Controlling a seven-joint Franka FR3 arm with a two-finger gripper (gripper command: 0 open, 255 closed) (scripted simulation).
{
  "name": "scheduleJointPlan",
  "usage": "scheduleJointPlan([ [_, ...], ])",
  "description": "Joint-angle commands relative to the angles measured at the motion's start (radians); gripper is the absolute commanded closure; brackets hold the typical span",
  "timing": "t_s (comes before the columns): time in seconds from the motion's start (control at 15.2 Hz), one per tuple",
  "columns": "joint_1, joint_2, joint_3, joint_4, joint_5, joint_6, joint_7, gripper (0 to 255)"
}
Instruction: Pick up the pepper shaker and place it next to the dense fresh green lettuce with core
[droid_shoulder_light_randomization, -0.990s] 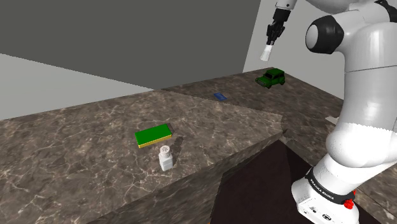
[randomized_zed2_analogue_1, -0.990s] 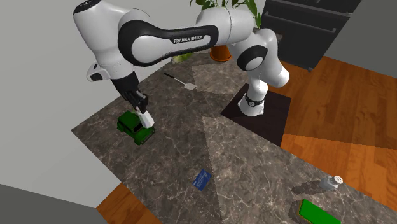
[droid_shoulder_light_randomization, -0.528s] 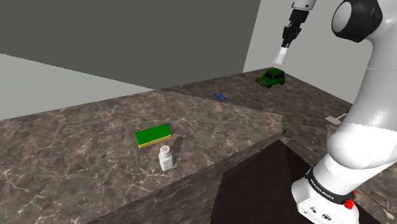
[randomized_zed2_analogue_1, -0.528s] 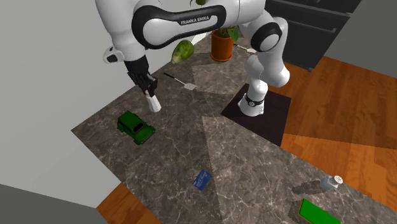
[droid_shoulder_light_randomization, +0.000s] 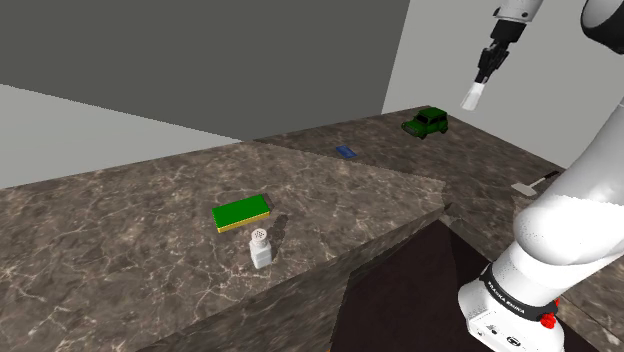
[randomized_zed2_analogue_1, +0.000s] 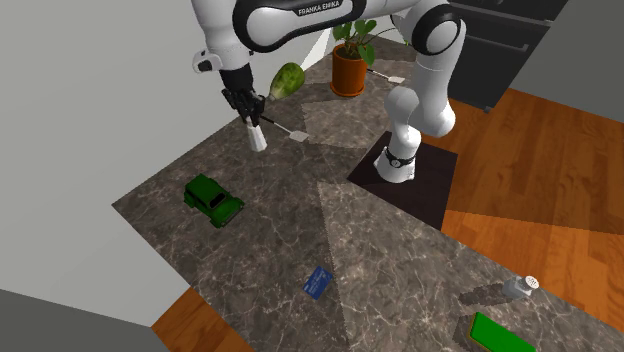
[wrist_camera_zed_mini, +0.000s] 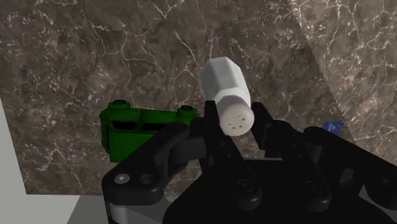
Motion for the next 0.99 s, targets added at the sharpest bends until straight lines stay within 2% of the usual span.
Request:
scheduleJointPlan([
  [0.0, -0.010, -0.050, -0.013, -0.058, -0.027, 0.013, -0.025, 255],
  [0.46, -0.064, -0.182, -0.068, -0.186, -0.108, 0.025, -0.125, 255],
  [0.92, -0.130, -0.267, -0.138, -0.250, -0.176, 0.019, -0.247, 255],
])
